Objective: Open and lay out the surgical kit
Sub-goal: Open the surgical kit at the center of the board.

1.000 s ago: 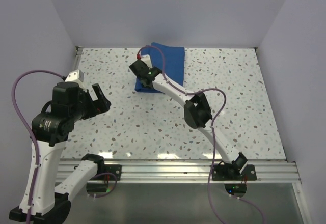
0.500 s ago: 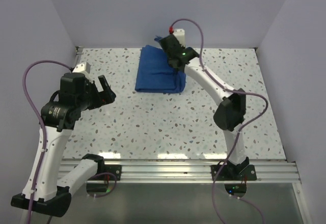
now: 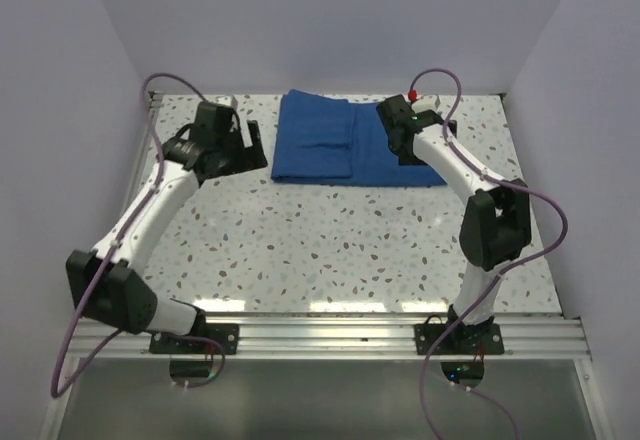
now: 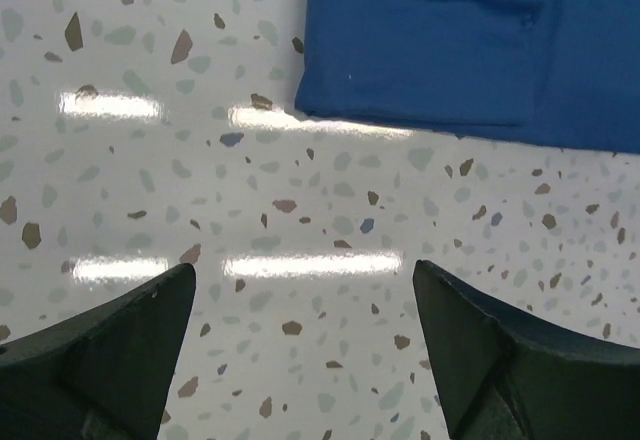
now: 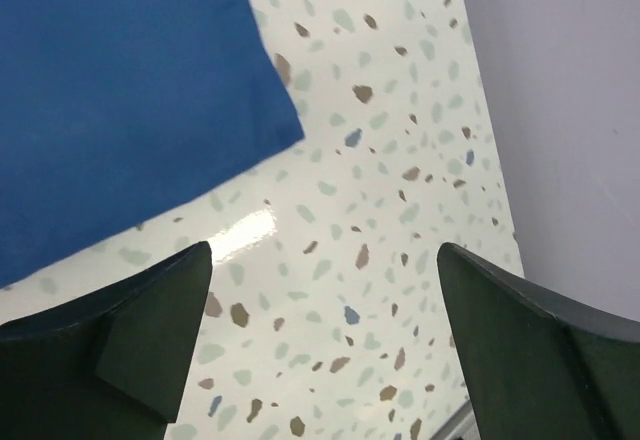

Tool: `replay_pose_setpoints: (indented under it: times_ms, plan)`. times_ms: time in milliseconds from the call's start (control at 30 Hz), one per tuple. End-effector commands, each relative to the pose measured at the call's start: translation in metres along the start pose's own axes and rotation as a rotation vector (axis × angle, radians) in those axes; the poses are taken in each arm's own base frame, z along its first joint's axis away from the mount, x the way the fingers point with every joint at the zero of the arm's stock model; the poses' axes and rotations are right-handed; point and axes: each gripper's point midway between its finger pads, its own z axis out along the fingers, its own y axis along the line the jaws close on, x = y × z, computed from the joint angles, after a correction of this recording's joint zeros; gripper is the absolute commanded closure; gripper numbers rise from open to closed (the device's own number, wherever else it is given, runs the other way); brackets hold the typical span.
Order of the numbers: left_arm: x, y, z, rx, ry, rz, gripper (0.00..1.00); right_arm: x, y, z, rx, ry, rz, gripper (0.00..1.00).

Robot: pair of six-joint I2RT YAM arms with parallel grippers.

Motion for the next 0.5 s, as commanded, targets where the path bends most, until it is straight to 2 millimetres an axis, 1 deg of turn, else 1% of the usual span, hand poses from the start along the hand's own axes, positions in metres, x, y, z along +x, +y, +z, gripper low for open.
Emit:
replay_pose_setpoints:
  times_ms: [0, 33, 67, 100, 133, 167, 200, 233, 267, 333, 367, 400, 433, 467]
  plan:
    - [-0.042, -0.034, 0.046, -0.038, -0.097, 0.069, 0.07, -0.006, -0.047, -0.019, 0.089, -0.03, 0.102, 0.01]
    - [-0.045, -0.043, 0.058, -0.054, -0.089, 0.099, 0.07, -0.007, -0.051, -0.023, 0.084, -0.033, 0.119, 0.01]
    - [-0.057, -0.052, 0.08, -0.105, -0.097, 0.152, 0.07, -0.007, -0.057, -0.032, 0.056, -0.036, 0.151, 0.01]
    - [-0.051, -0.077, 0.088, -0.093, -0.089, 0.215, 0.07, -0.007, -0.059, -0.037, 0.04, -0.038, 0.179, 0.01]
    - [-0.048, -0.091, 0.099, -0.099, -0.083, 0.259, 0.07, -0.008, -0.062, -0.041, 0.026, -0.043, 0.205, 0.01]
    - [-0.042, -0.118, 0.117, -0.108, -0.073, 0.334, 0.07, -0.011, -0.065, -0.052, -0.033, -0.057, 0.244, 0.01]
    - [-0.037, -0.131, 0.127, -0.103, -0.061, 0.365, 0.07, -0.012, -0.067, -0.057, -0.057, -0.064, 0.259, 0.01]
    - [-0.027, -0.142, 0.135, -0.101, -0.031, 0.395, 0.07, -0.013, -0.067, -0.062, -0.088, -0.071, 0.277, 0.01]
    - [-0.014, -0.162, 0.153, -0.085, -0.013, 0.42, 0.07, -0.014, -0.061, -0.067, -0.147, -0.074, 0.267, 0.01]
    - [-0.001, -0.177, 0.168, -0.07, 0.001, 0.443, 0.07, -0.019, -0.066, -0.078, -0.194, -0.093, 0.286, 0.01]
    - [0.012, -0.181, 0.182, -0.071, 0.019, 0.454, 0.07, -0.022, -0.068, -0.082, -0.208, -0.098, 0.285, 0.01]
    - [0.023, -0.189, 0.187, -0.055, 0.029, 0.466, 0.07, -0.021, -0.067, -0.084, -0.227, -0.094, 0.27, 0.01]
    - [0.029, -0.194, 0.193, -0.045, 0.029, 0.473, 0.07, -0.023, -0.07, -0.087, -0.232, -0.099, 0.269, 0.01]
    - [0.044, -0.198, 0.202, -0.048, 0.045, 0.497, 0.07, -0.023, -0.073, -0.089, -0.235, -0.097, 0.261, 0.01]
